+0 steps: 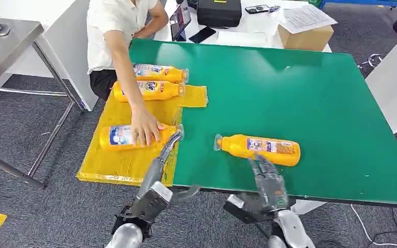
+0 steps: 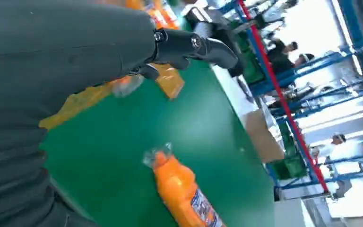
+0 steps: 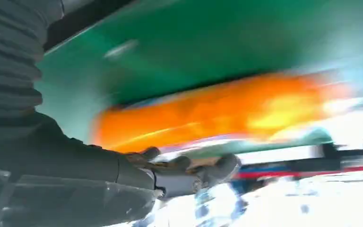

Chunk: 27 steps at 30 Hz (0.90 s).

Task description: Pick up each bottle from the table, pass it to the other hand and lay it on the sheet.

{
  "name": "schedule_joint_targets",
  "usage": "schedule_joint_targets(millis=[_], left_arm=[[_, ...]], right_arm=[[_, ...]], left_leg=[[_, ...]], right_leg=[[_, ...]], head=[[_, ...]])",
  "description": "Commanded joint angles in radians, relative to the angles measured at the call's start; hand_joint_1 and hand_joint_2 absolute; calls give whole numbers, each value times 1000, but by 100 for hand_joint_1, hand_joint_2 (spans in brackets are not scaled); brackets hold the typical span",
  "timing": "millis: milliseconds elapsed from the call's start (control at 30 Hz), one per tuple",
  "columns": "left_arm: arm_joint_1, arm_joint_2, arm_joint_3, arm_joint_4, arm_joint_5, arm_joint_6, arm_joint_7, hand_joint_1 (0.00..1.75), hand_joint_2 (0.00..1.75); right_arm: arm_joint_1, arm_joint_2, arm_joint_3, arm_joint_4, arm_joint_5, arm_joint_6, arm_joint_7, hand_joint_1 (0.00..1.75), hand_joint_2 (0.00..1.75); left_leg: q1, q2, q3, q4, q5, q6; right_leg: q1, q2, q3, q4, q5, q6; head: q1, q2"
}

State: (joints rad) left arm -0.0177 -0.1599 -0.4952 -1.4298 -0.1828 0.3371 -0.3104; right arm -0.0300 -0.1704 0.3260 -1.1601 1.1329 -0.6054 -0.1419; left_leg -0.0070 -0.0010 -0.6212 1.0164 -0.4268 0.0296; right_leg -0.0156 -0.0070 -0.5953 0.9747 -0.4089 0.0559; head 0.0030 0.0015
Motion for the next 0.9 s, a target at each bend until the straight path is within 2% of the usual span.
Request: schedule_joint_targets(millis=[33,167,467,700,900], left_arm=[[7,-29,29,85,54,44,-68,0,175],[-12,-30,15,58,38,68,-69,0,175],[-17,-27,7,65,38,71,-72,0,175],[-30,-25,-7,77,44,81,-87,0,175],[-33,-23,-13,80,44,85,-93,0,175]], right_arm=[[-160,-207,-96,128,31,6,4,0,175],[-188,-124,-49,117,99,22,-54,0,175],[-190,-125,-21,107,126,-11,-51,0,175],[-304,-115,-5,214,93,-11,-80,0,175],[-326,-104,7,257,103,-32,-75,0,175]], left_leg=[[-1,5,3,0,-2,0],[-2,7,0,0,-1,1],[-1,9,-2,-1,6,2],[-2,14,-8,0,10,2],[-2,23,-16,-1,12,1]], right_leg=[[-1,6,2,0,0,0],[-2,8,-1,0,3,0],[-1,7,-5,0,11,-3],[-1,11,-11,0,16,-2],[-1,20,-21,0,22,-4]], head=[[0,0],[0,0],[0,0],[0,0],[0,0]])
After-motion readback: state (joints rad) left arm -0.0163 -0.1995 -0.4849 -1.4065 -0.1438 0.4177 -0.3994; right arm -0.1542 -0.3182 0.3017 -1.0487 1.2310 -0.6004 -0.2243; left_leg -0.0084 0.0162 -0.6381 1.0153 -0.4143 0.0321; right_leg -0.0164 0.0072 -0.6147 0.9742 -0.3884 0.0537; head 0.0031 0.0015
